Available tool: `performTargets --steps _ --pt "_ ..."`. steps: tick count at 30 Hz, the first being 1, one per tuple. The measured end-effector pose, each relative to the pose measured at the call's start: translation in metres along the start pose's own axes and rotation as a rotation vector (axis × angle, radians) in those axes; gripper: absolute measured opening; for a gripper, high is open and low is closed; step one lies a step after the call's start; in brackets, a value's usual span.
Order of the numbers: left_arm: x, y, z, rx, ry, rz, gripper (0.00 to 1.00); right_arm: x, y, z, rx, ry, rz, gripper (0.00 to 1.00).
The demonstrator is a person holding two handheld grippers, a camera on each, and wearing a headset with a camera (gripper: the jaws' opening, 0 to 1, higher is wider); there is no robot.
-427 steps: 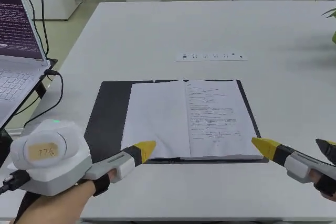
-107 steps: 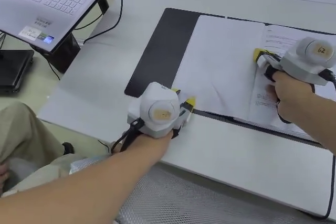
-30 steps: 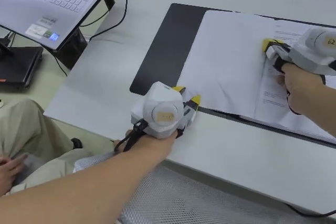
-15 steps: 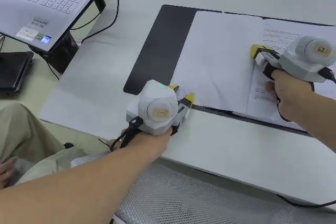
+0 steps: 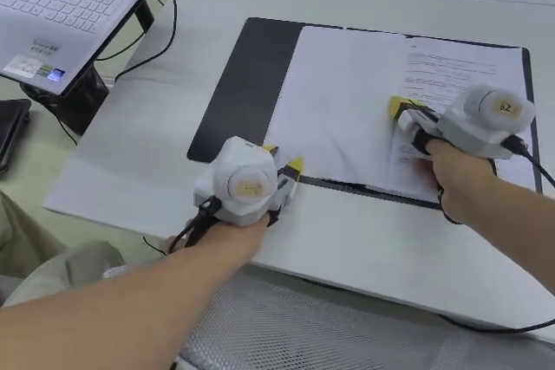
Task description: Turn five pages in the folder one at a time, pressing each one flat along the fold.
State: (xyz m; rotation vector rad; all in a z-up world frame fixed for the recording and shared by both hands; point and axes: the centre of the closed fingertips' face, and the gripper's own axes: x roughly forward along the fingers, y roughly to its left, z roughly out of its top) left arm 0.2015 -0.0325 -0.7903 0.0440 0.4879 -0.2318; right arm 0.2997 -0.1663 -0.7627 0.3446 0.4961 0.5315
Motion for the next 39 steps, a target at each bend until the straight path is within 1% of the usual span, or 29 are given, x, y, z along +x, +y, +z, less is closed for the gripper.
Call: performTargets --steps 12,22,24,29,36,39 --pt "-0.001 0.000 0.000 0.000 -0.001 0.000 0.22 -0.018 0.011 -0.019 0.002 0.032 0.024 0.00" --pt "0.000 0.001 -0.001 -0.002 -0.001 0.000 0.22 -0.042 0.027 -0.044 -0.026 0.087 0.079 0.00" --pt "0.000 0.000 -0.001 -0.001 -0.001 -0.001 0.22 -0.043 0.025 -0.046 -0.031 0.096 0.086 0.00" --pt "0.000 0.000 -0.001 -0.003 -0.001 0.000 0.22 -0.055 0.027 -0.057 -0.035 0.112 0.096 0.00" --pt "0.000 -0.001 -0.001 -0.004 -0.005 -0.001 0.22 -0.074 0.033 -0.072 -0.022 0.145 0.104 0.00" --pt "-0.001 -0.001 0.000 -0.006 -0.004 -0.001 0.22 -0.080 0.035 -0.077 0.003 0.167 0.100 0.00"
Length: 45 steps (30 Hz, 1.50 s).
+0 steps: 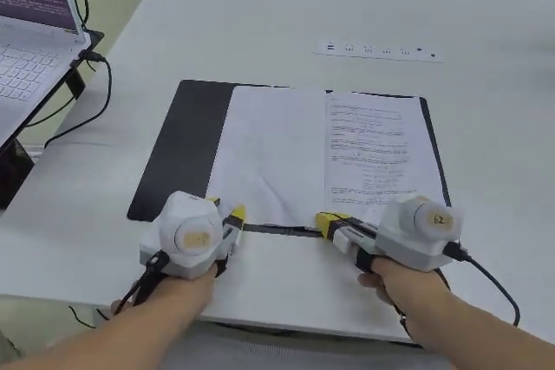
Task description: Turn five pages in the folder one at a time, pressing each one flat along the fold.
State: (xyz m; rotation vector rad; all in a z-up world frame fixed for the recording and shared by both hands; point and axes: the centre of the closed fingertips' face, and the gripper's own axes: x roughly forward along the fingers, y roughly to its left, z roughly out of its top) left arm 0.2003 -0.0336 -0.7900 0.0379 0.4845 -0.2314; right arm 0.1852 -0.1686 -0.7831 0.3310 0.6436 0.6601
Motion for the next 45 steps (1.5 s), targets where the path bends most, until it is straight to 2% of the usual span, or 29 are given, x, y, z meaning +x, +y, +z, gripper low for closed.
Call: performTargets --steps 3,4,5,6,7,8,10,14,16,18,19,20,22,23,24,25,26,27,28,30,32,33,36,38,42,44,45 --pt "-0.001 0.000 0.000 0.000 0.000 0.000 0.22 -0.007 0.003 -0.007 0.077 0.050 -0.030 0.00" --pt "-0.001 0.000 0.000 0.000 0.001 -0.001 0.22 -0.009 0.006 -0.009 0.065 0.074 -0.033 0.00" --pt "-0.001 0.000 0.001 0.000 0.001 -0.001 0.22 -0.011 0.009 -0.014 0.054 0.103 -0.029 0.00" --pt "-0.002 -0.001 0.001 0.000 0.002 -0.001 0.22 -0.015 0.013 -0.026 0.071 0.169 -0.041 0.00" --pt "-0.002 -0.001 0.001 0.000 0.003 -0.001 0.22 -0.017 0.015 -0.032 0.092 0.198 -0.047 0.00" --pt "-0.002 -0.001 0.001 -0.002 0.006 0.000 0.22 -0.020 0.019 -0.033 0.136 0.189 -0.049 0.00" --pt "-0.003 0.000 0.001 -0.004 0.009 0.000 0.22 -0.025 0.027 -0.024 0.197 0.128 -0.038 0.00" --pt "-0.004 0.001 0.002 -0.020 0.019 -0.002 0.22 -0.038 0.040 -0.009 0.246 0.079 -0.035 0.00" --pt "-0.004 0.002 0.002 -0.038 0.031 -0.006 0.22 -0.047 0.045 0.004 0.300 0.024 -0.039 0.00" --pt "-0.006 0.001 0.003 -0.105 0.051 -0.018 0.22 -0.055 0.048 0.013 0.335 -0.009 -0.041 0.00" --pt "-0.006 0.001 0.004 -0.161 0.064 -0.034 0.23 -0.062 0.049 0.017 0.332 -0.017 -0.040 0.00" --pt "-0.007 0.000 0.005 -0.187 0.079 -0.046 0.24 -0.067 0.047 0.019 0.331 -0.024 -0.050 0.00" --pt "-0.011 0.000 0.003 -0.169 0.152 -0.072 0.25 -0.081 0.042 0.029 0.329 -0.051 -0.077 0.00" --pt "-0.014 -0.001 0.002 -0.185 0.185 -0.075 0.23 -0.087 0.040 0.032 0.332 -0.061 -0.086 0.00" --pt "-0.019 -0.002 0.003 -0.228 0.213 -0.087 0.21 -0.096 0.034 0.040 0.344 -0.085 -0.102 0.00" --pt "-0.022 -0.004 0.009 -0.252 0.205 -0.101 0.18 -0.103 0.030 0.045 0.359 -0.105 -0.118 0.00" --pt "-0.027 -0.005 0.020 -0.275 0.167 -0.121 0.17 -0.113 0.024 0.050 0.378 -0.122 -0.137 0.00" --pt "-0.031 -0.005 0.027 -0.275 0.141 -0.124 0.18 -0.120 0.020 0.054 0.392 -0.134 -0.154 0.00" --pt "-0.039 -0.002 0.034 -0.275 0.134 -0.118 0.19 -0.131 0.011 0.059 0.395 -0.157 -0.183 0.00" --pt "-0.051 -0.004 0.049 -0.310 0.093 -0.134 0.25 -0.144 0.002 0.062 0.383 -0.168 -0.227 0.00" --pt "-0.064 -0.006 0.058 -0.283 0.089 -0.146 0.30 -0.161 -0.005 0.064 0.377 -0.179 -0.269 0.05" --pt "-0.068 -0.007 0.063 -0.263 0.077 -0.153 0.32 -0.163 -0.006 0.065 0.376 -0.181 -0.274 0.11" --pt "-0.083 -0.010 0.071 -0.259 0.071 -0.162 0.40 -0.179 -0.012 0.067 0.347 -0.195 -0.310 0.22" --pt "-0.092 -0.009 0.073 -0.254 0.074 -0.156 0.47 -0.186 -0.017 0.066 0.274 -0.177 -0.343 0.25" --pt "-0.106 -0.001 0.078 -0.255 0.063 -0.119 0.61 -0.195 -0.021 0.066 0.182 -0.157 -0.383 0.40" --pt "-0.112 0.004 0.083 -0.269 0.040 -0.094 0.75 -0.197 -0.021 0.068 0.147 -0.164 -0.386 0.52" --pt "-0.116 0.006 0.085 -0.273 0.034 -0.090 0.82 -0.198 -0.022 0.068 0.103 -0.155 -0.398 0.57"
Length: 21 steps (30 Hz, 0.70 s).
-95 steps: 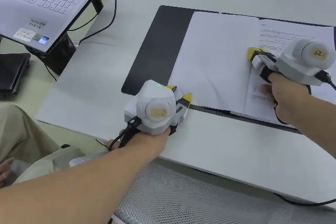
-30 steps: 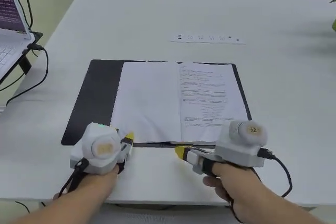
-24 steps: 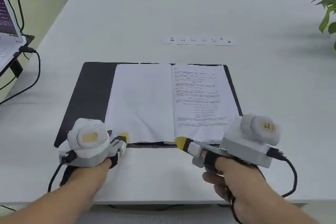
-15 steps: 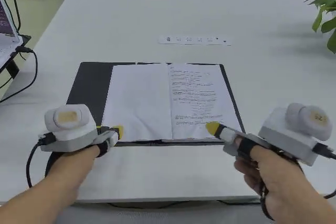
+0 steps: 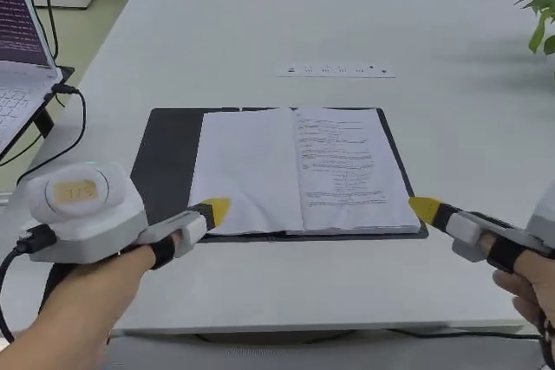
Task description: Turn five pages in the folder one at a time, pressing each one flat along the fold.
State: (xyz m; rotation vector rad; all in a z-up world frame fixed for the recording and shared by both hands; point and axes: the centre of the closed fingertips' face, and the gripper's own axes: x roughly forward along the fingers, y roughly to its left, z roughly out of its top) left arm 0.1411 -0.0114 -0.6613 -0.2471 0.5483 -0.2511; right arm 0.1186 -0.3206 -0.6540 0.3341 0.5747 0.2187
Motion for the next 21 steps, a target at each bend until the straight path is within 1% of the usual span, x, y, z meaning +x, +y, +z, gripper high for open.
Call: performTargets --steps 1,2,4,5,6,7,8,9,10,11,12,13,15,19,21 --pt "-0.003 0.000 0.001 0.001 -0.002 0.005 0.90 0.000 -0.001 -0.001 -0.024 0.011 -0.002 0.64" --pt "-0.006 0.002 0.002 0.012 -0.002 0.012 0.94 -0.001 0.000 -0.002 -0.063 0.022 -0.009 0.68" --pt "-0.013 0.003 0.004 0.053 -0.010 0.010 0.97 -0.001 -0.001 -0.001 -0.126 0.014 -0.016 0.74" --pt "-0.015 0.002 0.004 0.068 -0.008 0.007 0.99 -0.001 -0.001 -0.001 -0.141 0.007 -0.019 0.78" --pt "-0.020 0.003 0.005 0.098 -0.012 0.008 0.99 -0.001 0.001 0.001 -0.150 -0.008 -0.012 0.83" --pt "-0.022 0.003 0.006 0.116 -0.017 0.006 0.99 -0.001 0.003 0.004 -0.170 -0.036 0.001 0.88" --pt "-0.025 0.003 0.007 0.144 -0.019 0.000 0.99 -0.001 0.003 0.003 -0.172 -0.037 0.000 0.93" --pt "-0.028 0.005 0.008 0.194 -0.024 0.003 0.99 -0.002 0.003 0.002 -0.166 -0.037 -0.005 0.96" --pt "-0.031 0.005 0.009 0.220 -0.032 0.008 0.99 -0.002 0.004 0.002 -0.174 -0.048 0.001 1.00" --pt "-0.033 0.006 0.011 0.256 -0.045 0.011 0.99 -0.003 0.005 0.004 -0.180 -0.063 0.008 0.99" --pt "-0.036 0.006 0.014 0.268 -0.061 0.012 0.99 -0.003 0.005 0.003 -0.177 -0.068 0.008 1.00" --pt "-0.040 0.006 0.015 0.255 -0.068 0.009 0.99 -0.004 0.006 0.002 -0.181 -0.069 0.012 1.00" --pt "-0.042 0.011 0.017 0.246 -0.073 0.010 0.99 -0.005 0.004 0.001 -0.173 -0.066 0.008 1.00" --pt "-0.047 0.019 0.017 0.217 -0.064 0.018 0.99 -0.006 0.001 -0.002 -0.193 -0.063 -0.007 1.00" --pt "-0.048 0.021 0.016 0.222 -0.062 0.023 0.99 -0.006 0.000 -0.004 -0.196 -0.054 -0.007 1.00"
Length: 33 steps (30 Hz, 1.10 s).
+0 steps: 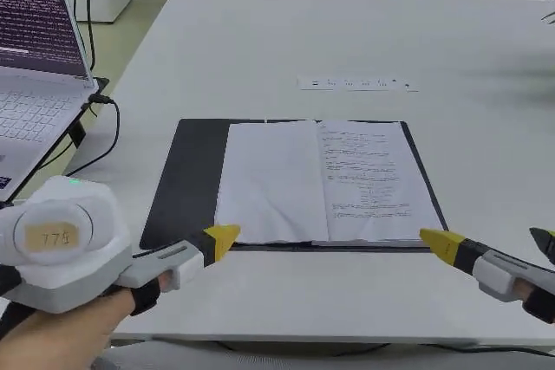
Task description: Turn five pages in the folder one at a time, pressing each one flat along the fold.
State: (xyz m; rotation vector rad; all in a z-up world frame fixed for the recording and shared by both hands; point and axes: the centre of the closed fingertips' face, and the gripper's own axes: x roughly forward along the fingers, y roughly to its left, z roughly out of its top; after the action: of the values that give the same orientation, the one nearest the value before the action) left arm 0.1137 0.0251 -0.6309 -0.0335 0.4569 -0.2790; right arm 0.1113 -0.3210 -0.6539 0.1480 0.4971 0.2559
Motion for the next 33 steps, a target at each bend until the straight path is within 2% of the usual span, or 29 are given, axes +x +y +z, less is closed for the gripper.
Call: performTargets --steps 6,13,18,20,22,24,27,33 --pt "0.004 -0.006 -0.003 0.005 0.018 -0.014 0.99 0.000 -0.001 0.001 0.002 -0.009 0.005 1.00" --pt "0.023 -0.028 -0.005 -0.005 0.044 -0.049 0.99 0.001 -0.006 0.002 0.001 -0.003 0.015 1.00" --pt "0.044 -0.054 -0.005 0.005 0.076 -0.098 0.99 0.002 -0.009 -0.001 0.017 0.005 0.028 1.00" --pt "0.051 -0.064 -0.004 0.013 0.076 -0.115 0.96 0.001 -0.009 -0.002 0.013 0.006 0.029 1.00" --pt "0.061 -0.077 -0.005 0.026 0.094 -0.143 0.93 0.001 -0.009 -0.003 0.012 0.009 0.034 1.00" --pt "0.072 -0.091 -0.003 0.033 0.089 -0.172 0.94 0.000 -0.008 -0.003 0.012 0.006 0.041 1.00" --pt "0.088 -0.111 -0.005 0.069 0.108 -0.211 0.90 0.000 -0.008 -0.006 0.006 0.013 0.048 1.00" --pt "0.117 -0.140 -0.010 0.113 0.125 -0.263 0.87 0.000 -0.008 -0.009 0.005 0.018 0.060 0.99"
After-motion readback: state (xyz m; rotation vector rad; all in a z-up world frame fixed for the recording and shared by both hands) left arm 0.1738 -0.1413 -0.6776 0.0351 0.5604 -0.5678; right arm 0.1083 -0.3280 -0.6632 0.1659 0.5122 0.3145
